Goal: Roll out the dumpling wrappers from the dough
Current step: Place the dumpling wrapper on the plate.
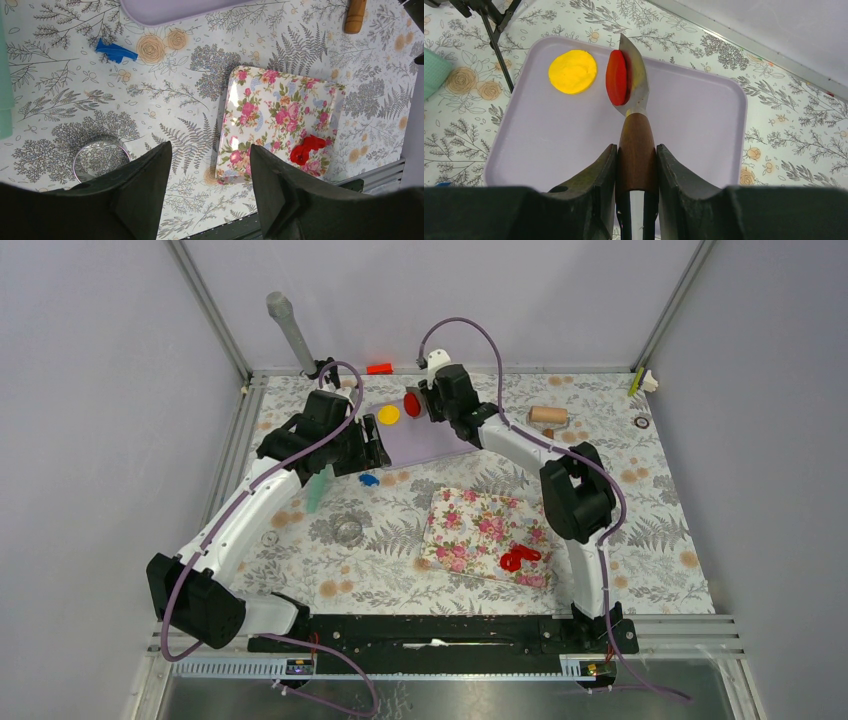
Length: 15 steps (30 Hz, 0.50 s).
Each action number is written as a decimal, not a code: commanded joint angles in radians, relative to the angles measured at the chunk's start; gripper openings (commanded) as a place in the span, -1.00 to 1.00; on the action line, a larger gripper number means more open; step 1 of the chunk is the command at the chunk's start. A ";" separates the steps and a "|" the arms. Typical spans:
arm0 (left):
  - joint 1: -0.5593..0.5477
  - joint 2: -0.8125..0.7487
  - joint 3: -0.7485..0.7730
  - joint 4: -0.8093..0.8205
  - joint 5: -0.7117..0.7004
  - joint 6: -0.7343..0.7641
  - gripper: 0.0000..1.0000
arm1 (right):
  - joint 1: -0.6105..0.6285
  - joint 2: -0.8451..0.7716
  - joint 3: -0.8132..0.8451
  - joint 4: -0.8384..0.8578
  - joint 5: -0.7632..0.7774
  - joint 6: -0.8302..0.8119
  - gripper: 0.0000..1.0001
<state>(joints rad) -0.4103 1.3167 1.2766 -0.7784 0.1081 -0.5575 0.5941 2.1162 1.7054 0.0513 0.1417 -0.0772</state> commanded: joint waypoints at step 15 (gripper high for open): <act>0.010 -0.004 0.005 0.058 0.035 -0.019 0.26 | 0.006 -0.056 -0.058 0.186 0.054 0.035 -1.00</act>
<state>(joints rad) -0.4091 1.3167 1.2766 -0.7773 0.1120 -0.5587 0.5957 2.1159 1.6310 0.1749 0.1974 -0.0765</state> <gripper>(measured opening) 0.633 0.355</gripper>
